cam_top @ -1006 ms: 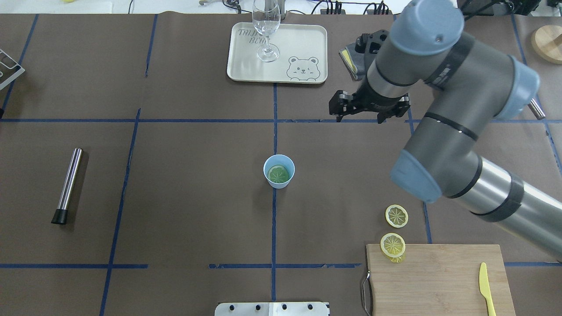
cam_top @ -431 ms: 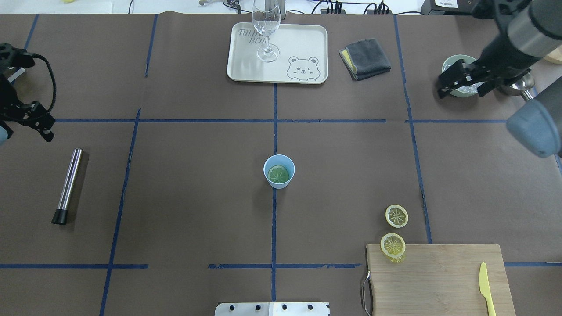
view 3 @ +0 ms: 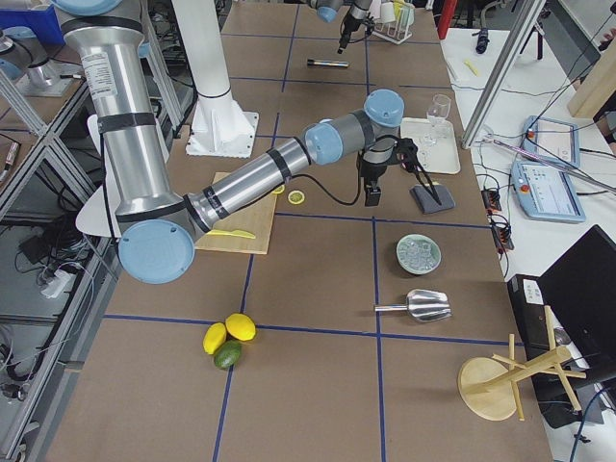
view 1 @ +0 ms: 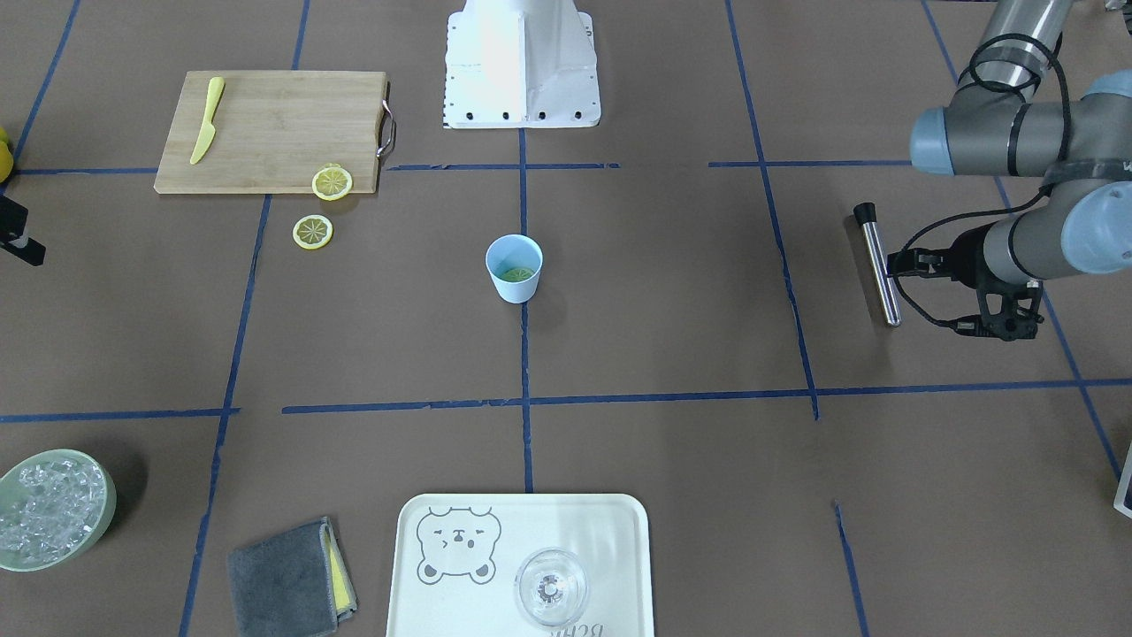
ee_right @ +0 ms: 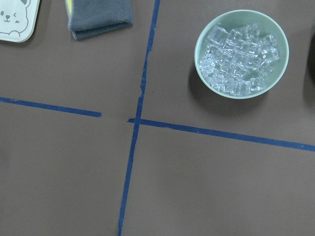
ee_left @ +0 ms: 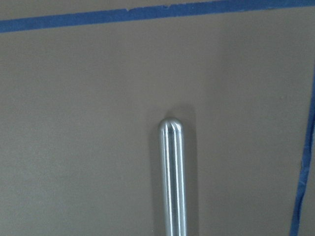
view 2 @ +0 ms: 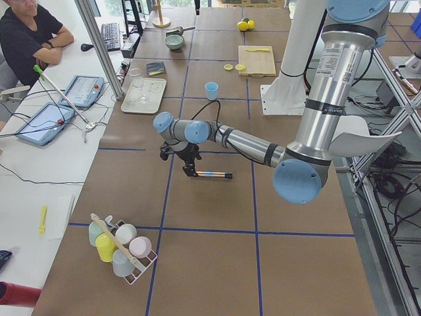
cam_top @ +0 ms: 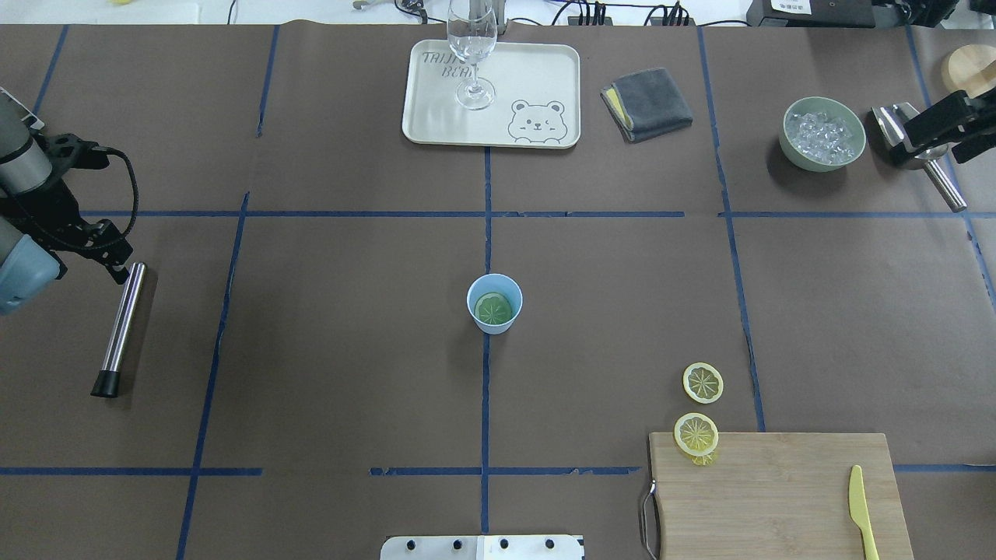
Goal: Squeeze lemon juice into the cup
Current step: 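Lower the left gripper onto the steel muddler rod and grasp it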
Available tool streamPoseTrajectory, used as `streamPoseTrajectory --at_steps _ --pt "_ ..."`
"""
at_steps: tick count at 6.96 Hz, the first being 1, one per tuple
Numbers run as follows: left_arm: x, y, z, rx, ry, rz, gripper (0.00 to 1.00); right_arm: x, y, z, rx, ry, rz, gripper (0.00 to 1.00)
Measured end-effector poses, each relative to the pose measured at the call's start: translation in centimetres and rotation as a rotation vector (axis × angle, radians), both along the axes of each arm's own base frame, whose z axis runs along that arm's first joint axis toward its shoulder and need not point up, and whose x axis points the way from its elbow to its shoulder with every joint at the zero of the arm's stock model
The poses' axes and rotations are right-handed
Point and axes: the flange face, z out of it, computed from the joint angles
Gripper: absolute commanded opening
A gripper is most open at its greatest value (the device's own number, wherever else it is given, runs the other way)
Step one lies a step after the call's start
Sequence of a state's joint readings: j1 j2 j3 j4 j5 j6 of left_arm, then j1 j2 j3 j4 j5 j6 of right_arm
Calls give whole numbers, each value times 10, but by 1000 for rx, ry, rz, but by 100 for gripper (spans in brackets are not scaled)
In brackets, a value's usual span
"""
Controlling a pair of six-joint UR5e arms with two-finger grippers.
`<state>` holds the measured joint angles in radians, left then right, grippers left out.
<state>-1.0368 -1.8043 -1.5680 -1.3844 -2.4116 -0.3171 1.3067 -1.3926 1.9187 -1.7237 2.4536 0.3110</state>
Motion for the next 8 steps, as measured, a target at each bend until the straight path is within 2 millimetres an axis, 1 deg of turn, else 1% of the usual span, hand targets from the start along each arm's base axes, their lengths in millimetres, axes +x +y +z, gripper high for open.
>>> streamPoseTrajectory --at_steps 1,2,4,5,6,7,8 --pt "7 0 13 -13 -3 -9 100 6 2 14 -3 3 -9 100" --pt "17 2 17 -26 -8 -20 100 9 5 26 -2 10 -22 100" --pt "36 7 17 -43 -14 -31 99 13 8 38 1 17 -36 100" --pt "41 9 16 -44 -13 -35 75 14 8 40 1 19 -36 100" --pt "43 9 16 -43 -11 -37 44 16 8 40 2 21 -33 100" --pt "44 9 17 -43 -12 -38 22 18 7 40 3 21 -29 100" --pt "44 9 18 -44 -13 -39 2 19 6 39 5 21 -26 100"
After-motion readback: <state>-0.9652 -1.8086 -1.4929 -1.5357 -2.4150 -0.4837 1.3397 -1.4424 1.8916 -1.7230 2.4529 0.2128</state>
